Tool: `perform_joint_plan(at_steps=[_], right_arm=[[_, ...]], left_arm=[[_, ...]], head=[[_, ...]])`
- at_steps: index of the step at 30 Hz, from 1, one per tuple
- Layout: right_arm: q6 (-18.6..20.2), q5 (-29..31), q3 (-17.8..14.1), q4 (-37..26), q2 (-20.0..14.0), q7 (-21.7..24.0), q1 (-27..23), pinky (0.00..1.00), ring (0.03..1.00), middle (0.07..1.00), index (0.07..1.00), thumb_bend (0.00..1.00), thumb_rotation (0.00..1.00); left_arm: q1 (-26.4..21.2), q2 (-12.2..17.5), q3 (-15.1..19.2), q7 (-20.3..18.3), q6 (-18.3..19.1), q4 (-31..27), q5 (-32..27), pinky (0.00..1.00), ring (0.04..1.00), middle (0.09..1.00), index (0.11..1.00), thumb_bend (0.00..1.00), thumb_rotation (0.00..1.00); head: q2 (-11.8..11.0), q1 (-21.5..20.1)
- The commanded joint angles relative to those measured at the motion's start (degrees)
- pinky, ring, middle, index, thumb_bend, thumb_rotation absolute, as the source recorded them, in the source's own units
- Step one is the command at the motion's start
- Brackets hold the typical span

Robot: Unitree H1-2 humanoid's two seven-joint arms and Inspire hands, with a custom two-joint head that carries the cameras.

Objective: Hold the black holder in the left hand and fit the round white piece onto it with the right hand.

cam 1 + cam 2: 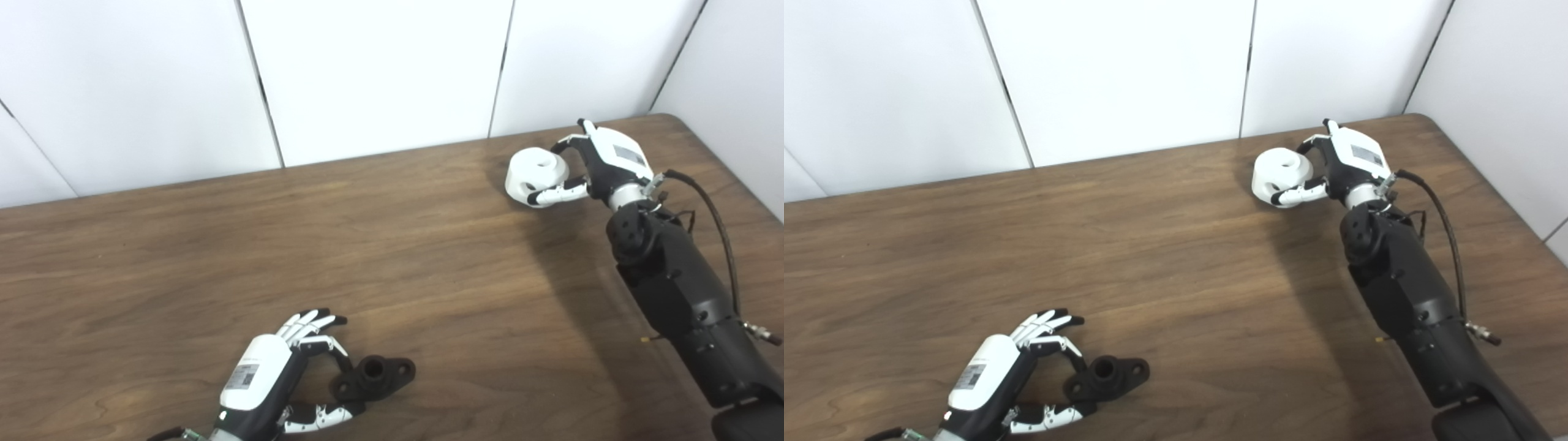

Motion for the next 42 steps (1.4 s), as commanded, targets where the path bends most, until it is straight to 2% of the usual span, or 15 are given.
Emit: perform_joint_plan(at_steps=[1, 11, 26, 42], right_arm=[[-0.3, -0.1, -0.7, -1.1, -2.4, -1.0, -3.4, 1.00, 1.000, 1.000, 0.746, 0.82, 0.41], [-1.4, 0.1, -0.6, -0.8, -2.3, -1.7, -3.8, 1.00, 1.000, 0.984, 0.726, 0.81, 0.40], [-3.5, 1.2, -0.5, -0.5, -2.1, -3.9, -3.7, 0.99, 1.000, 0.940, 0.597, 0.78, 0.31], [-3.4, 2.1, 0.3, -0.3, -2.6, -2.8, -3.7, 0.99, 1.000, 0.936, 0.578, 0.76, 0.27]], left_arm=[[2.7, 0.4, -2.1, -6.0, 2.9, 2.5, 0.6, 0.91, 0.924, 0.857, 0.489, 0.51, 0.04], [2.7, 0.1, -2.1, -5.9, 2.8, 2.2, 0.7, 0.90, 0.920, 0.854, 0.489, 0.51, 0.04], [2.6, -0.2, -2.4, -6.2, 3.2, 1.6, 1.3, 0.89, 0.917, 0.854, 0.489, 0.51, 0.04], [2.7, -0.6, -2.3, -6.9, 4.1, 0.2, 1.0, 0.88, 0.914, 0.852, 0.488, 0.51, 0.04]], head=[[0.1, 0.0], [0.2, 0.2], [0.4, 0.3], [0.7, 0.6]])
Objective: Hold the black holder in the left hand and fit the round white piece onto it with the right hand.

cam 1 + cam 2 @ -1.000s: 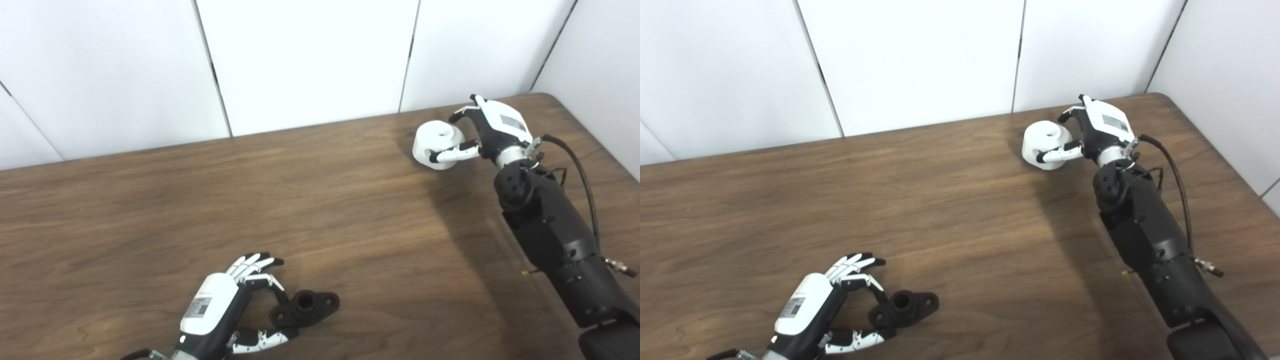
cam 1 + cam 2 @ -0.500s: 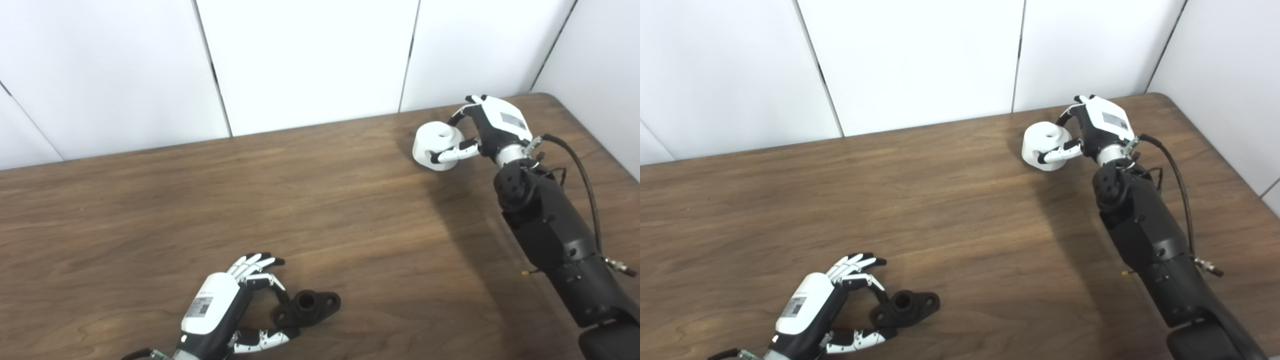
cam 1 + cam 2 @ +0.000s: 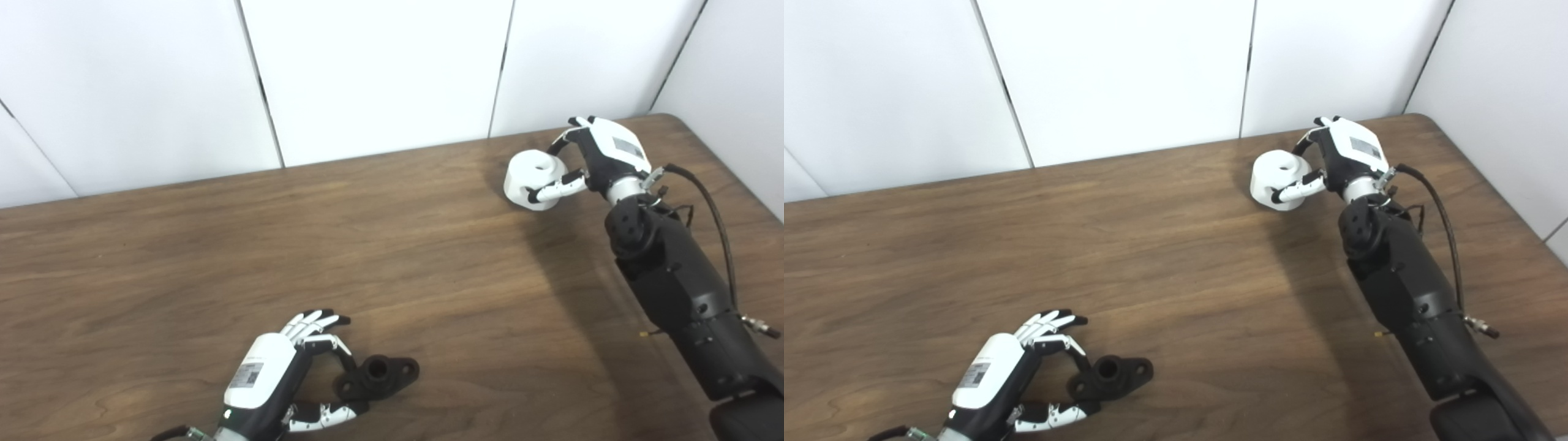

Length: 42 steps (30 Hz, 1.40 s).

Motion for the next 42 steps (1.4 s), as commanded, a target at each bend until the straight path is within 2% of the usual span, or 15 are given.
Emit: perform_joint_plan(at_steps=[1, 2, 5, 22, 27, 31, 37, 42], right_arm=[[-1.6, -0.3, -0.1, -0.9, -2.2, -0.6, -2.6, 0.99, 1.000, 0.934, 0.576, 0.76, 0.26], [-1.8, -0.2, 0.0, -0.9, -2.2, -0.8, -2.5, 0.98, 1.000, 0.931, 0.526, 0.62, 0.20], [-3.1, 0.2, -0.1, -0.5, -2.1, -1.8, -2.3, 0.98, 0.996, 0.913, 0.493, 0.53, 0.15], [-5.5, 0.4, 0.1, 0.1, -3.0, -2.5, -2.2, 1.00, 0.983, 0.873, 0.487, 0.52, 0.14], [-5.7, 0.3, 0.2, -3.5, -3.5, -1.5, -1.1, 1.00, 0.980, 0.865, 0.487, 0.52, 0.14], [-4.3, -0.9, 1.1, -9.6, -4.3, 1.7, 0.2, 1.00, 0.968, 0.855, 0.487, 0.52, 0.14], [-0.8, -2.6, 2.1, -19.7, -5.2, 9.7, 1.7, 1.00, 0.971, 0.852, 0.486, 0.52, 0.14], [2.8, -4.6, 2.8, -29.7, -5.6, 18.3, 2.8, 1.00, 0.964, 0.850, 0.487, 0.52, 0.14]], left_arm=[[2.6, 0.4, -2.1, -5.9, 2.4, 1.3, 0.2, 0.88, 0.914, 0.851, 0.488, 0.51, 0.04], [2.6, 0.4, -2.1, -6.0, 2.5, 1.2, 0.1, 0.88, 0.914, 0.852, 0.488, 0.51, 0.04], [2.6, 0.3, -2.1, -6.2, 2.7, 1.0, 0.1, 0.88, 0.912, 0.851, 0.488, 0.51, 0.04], [2.1, -0.4, -2.8, -5.3, 1.7, 1.7, 1.3, 0.86, 0.905, 0.847, 0.488, 0.52, 0.04], [1.8, -0.8, -3.2, -5.2, 1.9, 2.0, 2.0, 0.87, 0.909, 0.853, 0.488, 0.52, 0.04], [1.6, -1.0, -3.5, -5.5, 2.3, 1.9, 2.6, 0.88, 0.908, 0.853, 0.488, 0.52, 0.04], [1.3, -1.6, -3.8, -4.7, 2.5, 1.7, 5.1, 0.86, 0.896, 0.841, 0.488, 0.52, 0.04], [1.0, -2.4, -4.0, -4.3, 2.6, 1.9, 7.9, 0.85, 0.894, 0.833, 0.488, 0.52, 0.05]], head=[[0.1, 0.1], [0.1, 0.1], [0.1, 0.1], [-0.1, 0.5], [-0.1, 1.0], [0.1, 1.4], [0.6, 2.3], [1.9, 4.7]])
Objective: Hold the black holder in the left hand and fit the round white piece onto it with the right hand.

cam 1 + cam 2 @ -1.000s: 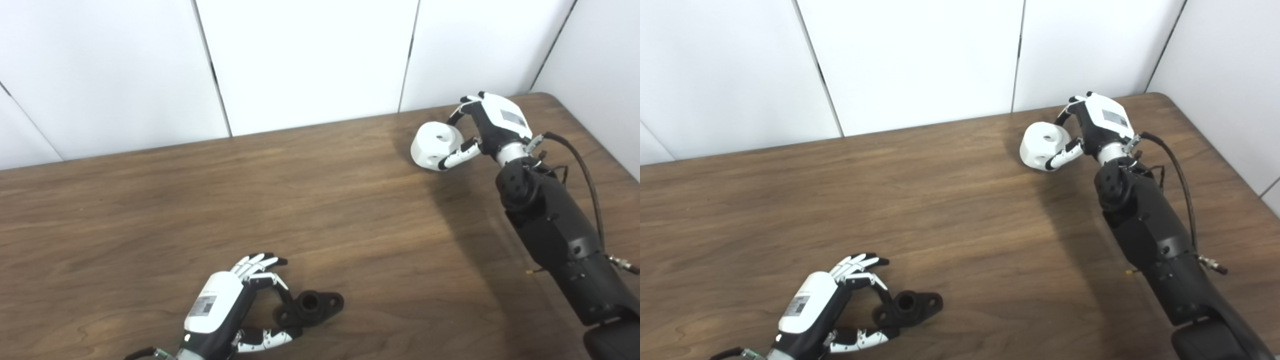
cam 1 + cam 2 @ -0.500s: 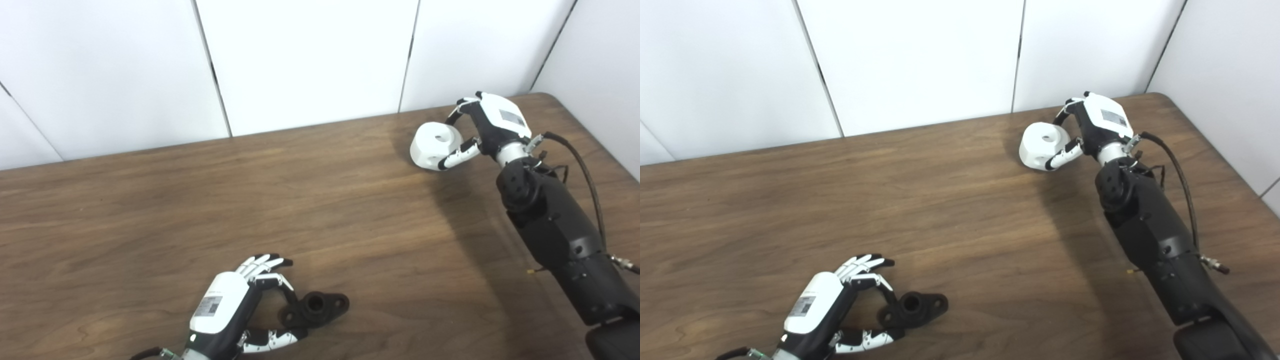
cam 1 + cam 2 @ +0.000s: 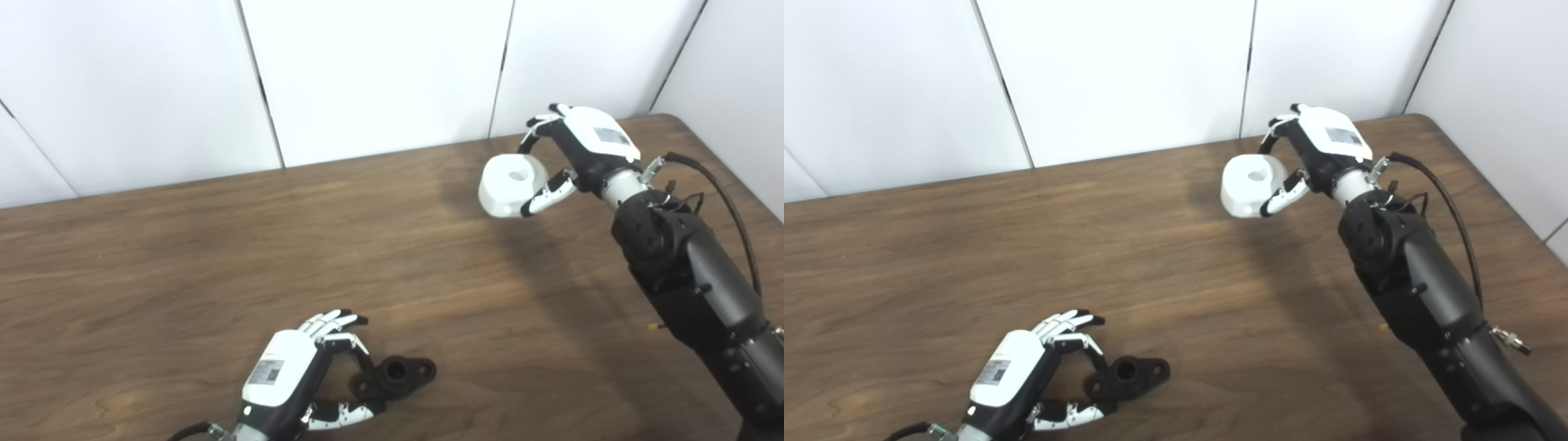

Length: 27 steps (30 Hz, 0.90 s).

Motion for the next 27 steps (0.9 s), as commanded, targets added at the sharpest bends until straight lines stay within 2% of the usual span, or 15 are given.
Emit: perform_joint_plan(at_steps=[1, 10, 14, 18, 24, 27], right_arm=[[0.8, -1.6, -0.7, -4.1, -1.9, 2.6, -1.2, 1.00, 0.961, 0.848, 0.487, 0.52, 0.14], [1.1, -6.2, -3.4, -17.8, 1.1, 18.2, 1.6, 1.00, 0.963, 0.839, 0.486, 0.52, 0.14], [1.0, -7.5, -3.5, -23.1, 2.1, 22.9, 3.6, 0.98, 0.961, 0.839, 0.485, 0.52, 0.14], [1.0, -8.6, -3.6, -27.2, 4.1, 26.0, 6.3, 0.99, 0.953, 0.837, 0.485, 0.52, 0.14], [0.0, -9.2, -3.6, -29.5, 6.3, 27.6, 8.6, 0.97, 0.942, 0.828, 0.485, 0.52, 0.14], [-0.3, -8.6, -4.1, -30.2, 7.1, 27.8, 8.9, 0.98, 0.941, 0.831, 0.485, 0.52, 0.14]], left_arm=[[1.6, 0.3, -2.0, -4.1, 1.7, 2.7, 2.0, 0.85, 0.895, 0.834, 0.488, 0.52, 0.05], [1.1, -0.7, -2.6, -5.9, 3.7, 2.5, 2.8, 0.90, 0.920, 0.856, 0.489, 0.52, 0.05], [0.6, -1.1, -2.8, -6.2, 4.1, 2.9, 3.0, 0.91, 0.924, 0.859, 0.489, 0.52, 0.05], [0.2, -1.3, -2.9, -7.4, 5.1, 3.0, 3.2, 0.94, 0.942, 0.873, 0.490, 0.52, 0.05], [-0.5, -1.3, -3.1, -8.7, 6.1, 3.1, 3.0, 0.95, 0.948, 0.879, 0.490, 0.51, 0.05], [-0.8, -1.2, -2.9, -9.0, 6.3, 3.2, 3.1, 0.94, 0.940, 0.870, 0.490, 0.51, 0.05]], head=[[0.1, -0.1], [3.0, 3.7], [4.0, 4.8], [4.5, 5.6], [5.4, 7.3], [7.1, 9.8]])
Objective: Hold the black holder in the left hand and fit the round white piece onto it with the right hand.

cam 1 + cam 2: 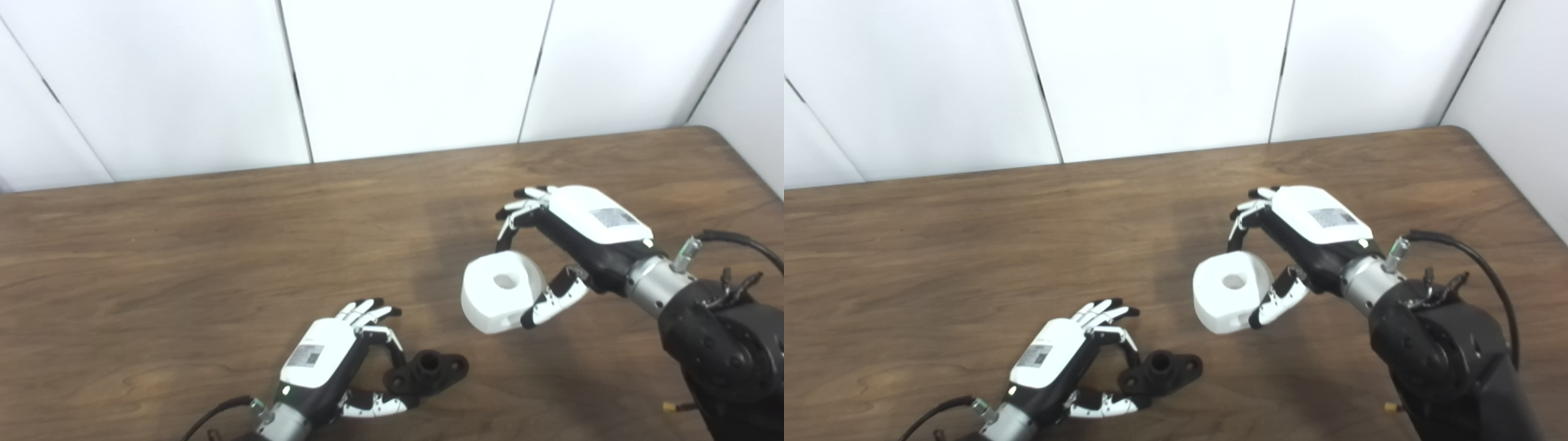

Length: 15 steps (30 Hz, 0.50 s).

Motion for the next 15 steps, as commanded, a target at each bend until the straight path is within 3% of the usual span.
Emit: perform_joint_plan(at_steps=[1, 8, 15], right_arm=[[-0.7, -0.2, -1.4, -3.0, 0.1, -0.6, -1.5, 0.98, 0.941, 0.831, 0.485, 0.52, 0.14], [-0.5, -0.1, -1.7, -4.6, 1.6, 0.8, -1.8, 0.98, 0.949, 0.834, 0.485, 0.52, 0.13], [0.1, 0.0, -2.2, -5.7, 4.0, 2.4, -2.0, 0.98, 0.952, 0.830, 0.485, 0.52, 0.13]], left_arm=[[1.0, 0.7, -1.5, -4.9, 2.9, 3.1, 2.1, 0.94, 0.939, 0.869, 0.490, 0.51, 0.05], [0.1, 1.2, -0.3, -7.5, 5.4, 2.7, 2.4, 0.95, 0.941, 0.869, 0.491, 0.51, 0.06], [0.0, 2.2, 0.6, -9.0, 6.2, 2.0, 2.0, 0.94, 0.940, 0.870, 0.491, 0.51, 0.05]], head=[[0.6, 1.2], [3.7, 4.5], [4.8, 5.0]])
